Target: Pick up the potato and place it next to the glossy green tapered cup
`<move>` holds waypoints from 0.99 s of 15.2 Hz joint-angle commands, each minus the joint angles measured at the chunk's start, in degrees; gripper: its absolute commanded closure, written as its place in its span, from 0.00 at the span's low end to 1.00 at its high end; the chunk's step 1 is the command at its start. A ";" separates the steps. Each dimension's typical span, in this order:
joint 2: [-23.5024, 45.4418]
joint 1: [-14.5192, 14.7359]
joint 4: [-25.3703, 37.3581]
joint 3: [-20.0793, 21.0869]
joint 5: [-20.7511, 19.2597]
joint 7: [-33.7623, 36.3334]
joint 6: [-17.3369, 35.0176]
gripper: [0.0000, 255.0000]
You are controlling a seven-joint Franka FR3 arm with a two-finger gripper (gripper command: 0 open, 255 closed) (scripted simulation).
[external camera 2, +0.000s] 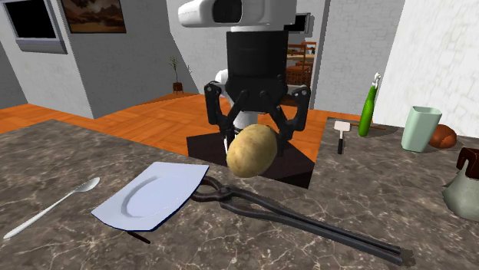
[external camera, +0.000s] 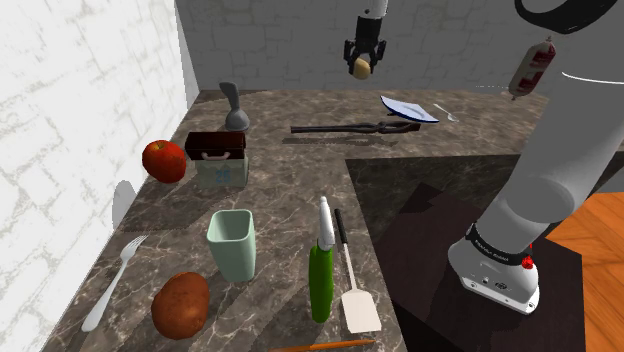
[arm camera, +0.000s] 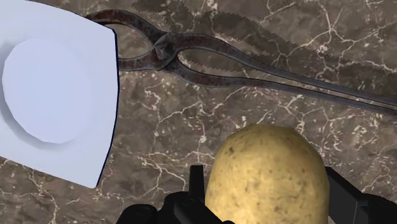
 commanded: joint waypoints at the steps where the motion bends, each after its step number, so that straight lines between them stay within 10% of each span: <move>1: -0.01 0.01 1.49 0.01 -0.03 0.11 -1.52 1.00; 15: -10.64 7.13 -8.90 5.79 -2.04 13.26 -1.28 1.00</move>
